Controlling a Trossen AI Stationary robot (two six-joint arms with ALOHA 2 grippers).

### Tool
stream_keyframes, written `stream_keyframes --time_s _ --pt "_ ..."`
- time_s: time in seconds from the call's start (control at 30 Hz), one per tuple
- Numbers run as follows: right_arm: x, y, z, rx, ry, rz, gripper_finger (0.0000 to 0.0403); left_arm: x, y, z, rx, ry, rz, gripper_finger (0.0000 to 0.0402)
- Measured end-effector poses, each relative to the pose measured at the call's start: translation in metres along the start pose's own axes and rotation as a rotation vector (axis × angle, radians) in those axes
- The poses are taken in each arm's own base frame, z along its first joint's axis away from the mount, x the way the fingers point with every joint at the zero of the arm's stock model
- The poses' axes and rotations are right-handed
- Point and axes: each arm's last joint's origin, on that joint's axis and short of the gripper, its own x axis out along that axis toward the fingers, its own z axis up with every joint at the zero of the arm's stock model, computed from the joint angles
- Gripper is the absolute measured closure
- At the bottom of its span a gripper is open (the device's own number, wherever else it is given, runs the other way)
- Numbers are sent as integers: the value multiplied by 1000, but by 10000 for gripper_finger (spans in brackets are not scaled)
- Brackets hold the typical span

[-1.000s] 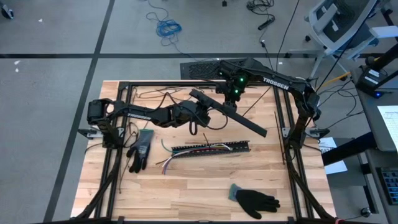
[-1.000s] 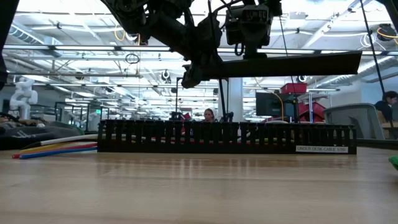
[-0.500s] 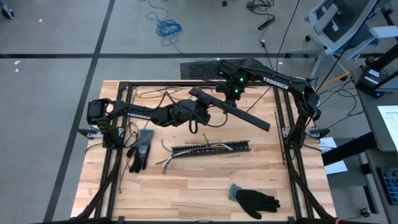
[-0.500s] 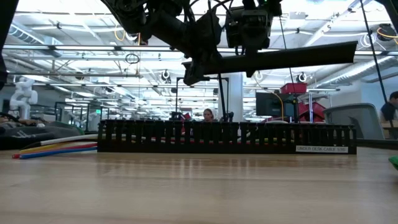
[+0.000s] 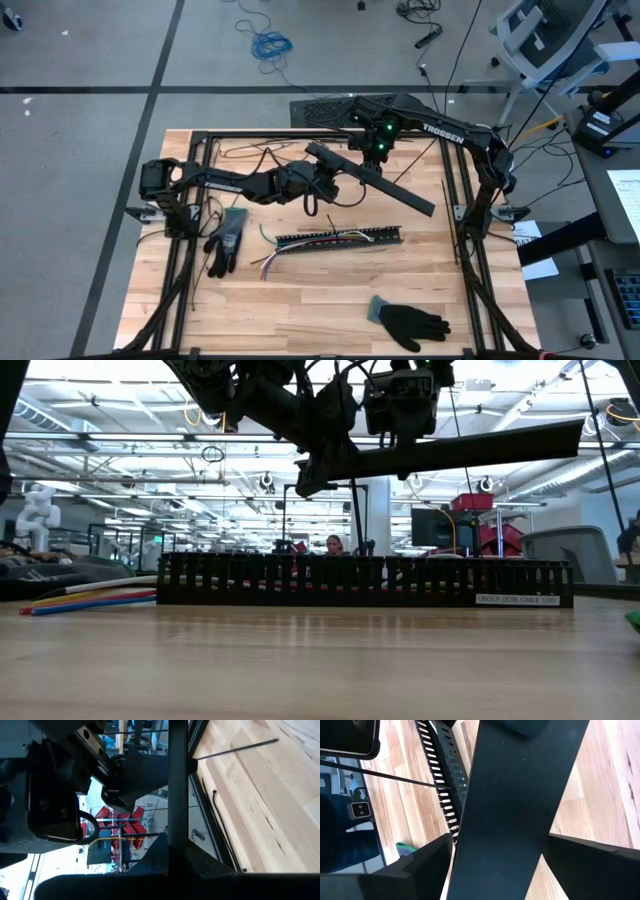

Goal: Ziptie cables
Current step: Close the cable duct with the cable duct cover

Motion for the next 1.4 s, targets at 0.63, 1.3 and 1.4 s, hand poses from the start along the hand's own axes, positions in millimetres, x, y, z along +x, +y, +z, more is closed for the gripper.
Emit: stream_keyframes --time_s 0.63,1.3,1.4 --pt "0 0 -1 5 10 2 156 0 -1 0 5 -3 -6 387" --pt "0 0 -2 -7 18 1 159 0 0 0 0 2 1 339" --pt "0 0 -2 -7 18 1 161 0 0 0 1 3 1 338"
